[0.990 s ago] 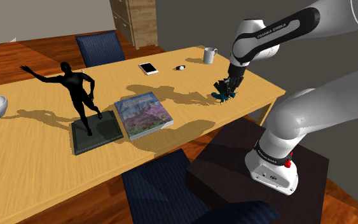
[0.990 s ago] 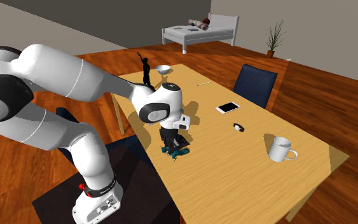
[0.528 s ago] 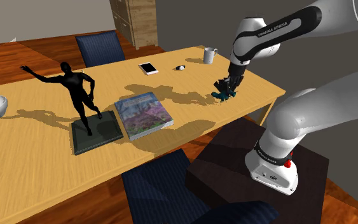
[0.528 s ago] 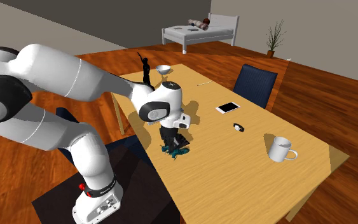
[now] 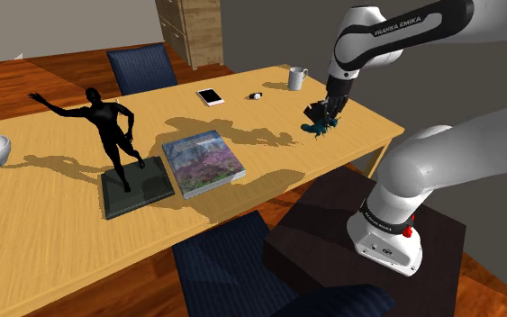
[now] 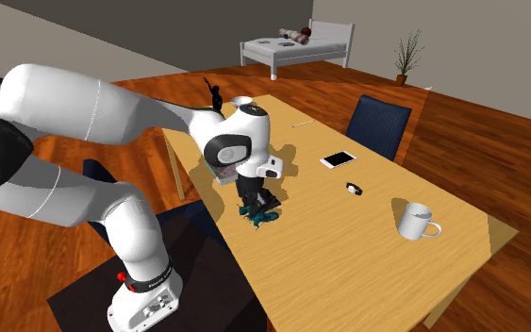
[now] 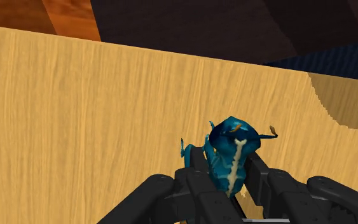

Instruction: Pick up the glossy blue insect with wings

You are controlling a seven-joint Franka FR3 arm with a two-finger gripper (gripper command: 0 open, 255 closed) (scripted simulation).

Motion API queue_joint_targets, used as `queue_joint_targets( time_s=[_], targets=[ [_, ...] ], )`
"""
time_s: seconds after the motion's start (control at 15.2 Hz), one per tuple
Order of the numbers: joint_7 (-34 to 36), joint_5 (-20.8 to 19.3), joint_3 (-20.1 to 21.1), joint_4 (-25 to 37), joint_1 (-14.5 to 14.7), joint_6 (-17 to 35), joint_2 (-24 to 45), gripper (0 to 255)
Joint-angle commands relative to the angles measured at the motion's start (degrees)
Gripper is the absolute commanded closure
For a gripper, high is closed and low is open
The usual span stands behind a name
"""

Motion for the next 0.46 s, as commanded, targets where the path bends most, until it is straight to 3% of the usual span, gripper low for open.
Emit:
queue_joint_targets(
  time_s=[0.0, 0.4],
  targets=[
    [0.0, 0.1, 0.2, 1.1, 0.0, -1.8, -0.7, 255],
    [0.2, 0.4, 0.7, 3.5, 0.0, -5.6, -2.0, 255]
  ],
)
